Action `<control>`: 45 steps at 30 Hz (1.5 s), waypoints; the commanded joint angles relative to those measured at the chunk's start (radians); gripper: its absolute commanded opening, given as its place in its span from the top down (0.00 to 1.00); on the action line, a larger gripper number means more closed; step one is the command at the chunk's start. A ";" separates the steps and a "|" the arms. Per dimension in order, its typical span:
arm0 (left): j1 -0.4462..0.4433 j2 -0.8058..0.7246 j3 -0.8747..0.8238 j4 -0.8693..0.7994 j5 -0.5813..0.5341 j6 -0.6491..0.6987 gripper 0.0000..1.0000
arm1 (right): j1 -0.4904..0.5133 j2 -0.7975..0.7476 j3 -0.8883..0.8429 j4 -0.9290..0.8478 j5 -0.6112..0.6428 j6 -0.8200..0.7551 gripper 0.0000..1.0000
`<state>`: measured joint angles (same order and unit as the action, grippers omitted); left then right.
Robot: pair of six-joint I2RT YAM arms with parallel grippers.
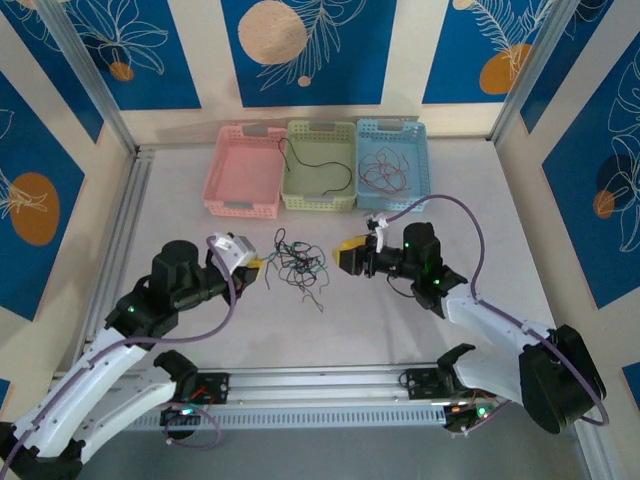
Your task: Untangle the cables
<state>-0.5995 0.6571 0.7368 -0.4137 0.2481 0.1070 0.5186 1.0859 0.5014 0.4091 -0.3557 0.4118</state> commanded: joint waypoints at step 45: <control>0.001 -0.062 -0.013 0.035 -0.030 0.012 1.00 | 0.044 0.317 0.166 -0.139 -0.174 -0.106 0.48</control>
<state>-0.5999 0.6121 0.7300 -0.4038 0.2493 0.1081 0.5564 1.3842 0.6292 0.2909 -0.4946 0.2928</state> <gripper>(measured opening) 0.064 0.520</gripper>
